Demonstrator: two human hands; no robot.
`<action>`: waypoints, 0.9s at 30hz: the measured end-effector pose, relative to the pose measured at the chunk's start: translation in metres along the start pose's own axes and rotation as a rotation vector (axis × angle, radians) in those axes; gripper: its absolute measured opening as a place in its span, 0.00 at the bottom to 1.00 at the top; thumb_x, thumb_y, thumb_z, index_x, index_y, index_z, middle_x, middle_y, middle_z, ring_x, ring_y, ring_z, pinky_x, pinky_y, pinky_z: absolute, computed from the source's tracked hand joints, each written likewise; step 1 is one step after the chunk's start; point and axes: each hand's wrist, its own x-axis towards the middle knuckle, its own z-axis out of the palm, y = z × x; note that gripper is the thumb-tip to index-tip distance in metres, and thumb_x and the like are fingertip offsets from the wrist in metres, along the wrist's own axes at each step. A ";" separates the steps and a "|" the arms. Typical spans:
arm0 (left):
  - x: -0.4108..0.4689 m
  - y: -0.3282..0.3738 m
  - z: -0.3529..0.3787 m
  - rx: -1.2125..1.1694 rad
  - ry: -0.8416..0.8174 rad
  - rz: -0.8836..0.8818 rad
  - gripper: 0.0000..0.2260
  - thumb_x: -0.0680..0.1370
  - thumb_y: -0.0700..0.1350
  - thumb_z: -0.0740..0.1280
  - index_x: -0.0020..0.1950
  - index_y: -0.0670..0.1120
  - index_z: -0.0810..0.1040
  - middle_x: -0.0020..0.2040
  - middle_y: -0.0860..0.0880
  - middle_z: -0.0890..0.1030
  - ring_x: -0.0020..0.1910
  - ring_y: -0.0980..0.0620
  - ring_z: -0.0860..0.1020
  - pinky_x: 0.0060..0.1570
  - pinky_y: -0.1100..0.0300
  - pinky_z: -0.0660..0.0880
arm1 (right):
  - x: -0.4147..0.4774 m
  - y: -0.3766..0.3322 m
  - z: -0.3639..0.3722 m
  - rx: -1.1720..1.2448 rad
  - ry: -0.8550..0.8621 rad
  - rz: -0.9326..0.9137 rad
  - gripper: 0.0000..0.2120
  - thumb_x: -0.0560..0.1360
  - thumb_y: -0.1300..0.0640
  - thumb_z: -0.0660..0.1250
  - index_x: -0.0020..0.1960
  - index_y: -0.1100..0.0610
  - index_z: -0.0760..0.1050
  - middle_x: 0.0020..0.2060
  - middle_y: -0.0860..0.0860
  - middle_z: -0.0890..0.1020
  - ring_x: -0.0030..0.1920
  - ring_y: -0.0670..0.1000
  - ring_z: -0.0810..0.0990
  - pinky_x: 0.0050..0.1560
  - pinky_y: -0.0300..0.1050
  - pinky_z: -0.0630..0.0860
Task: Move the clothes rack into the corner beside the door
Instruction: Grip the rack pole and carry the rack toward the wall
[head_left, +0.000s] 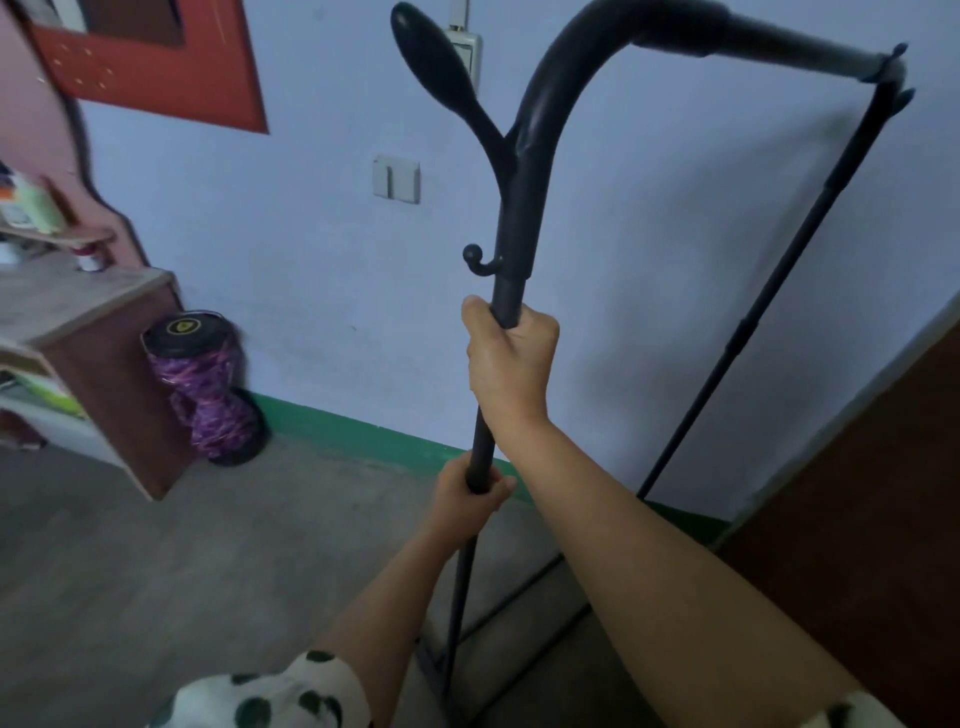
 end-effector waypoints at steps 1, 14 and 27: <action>0.006 -0.001 -0.003 -0.001 0.007 0.003 0.07 0.69 0.32 0.69 0.42 0.29 0.74 0.39 0.28 0.79 0.36 0.46 0.77 0.40 0.47 0.77 | 0.004 0.002 0.005 0.005 0.007 -0.003 0.23 0.71 0.63 0.65 0.25 0.51 0.56 0.22 0.51 0.59 0.24 0.51 0.57 0.26 0.44 0.57; 0.101 -0.010 -0.080 0.034 -0.090 0.003 0.06 0.70 0.34 0.69 0.35 0.36 0.72 0.30 0.46 0.75 0.26 0.60 0.72 0.28 0.71 0.69 | 0.072 0.035 0.096 -0.031 0.120 -0.109 0.25 0.73 0.63 0.67 0.26 0.53 0.54 0.22 0.50 0.59 0.26 0.52 0.58 0.28 0.45 0.58; 0.180 -0.023 -0.139 0.098 0.023 -0.022 0.11 0.69 0.35 0.69 0.32 0.44 0.69 0.29 0.48 0.73 0.29 0.53 0.70 0.32 0.62 0.67 | 0.128 0.073 0.172 -0.116 0.079 -0.121 0.25 0.75 0.54 0.68 0.27 0.54 0.57 0.21 0.49 0.62 0.24 0.50 0.61 0.25 0.43 0.62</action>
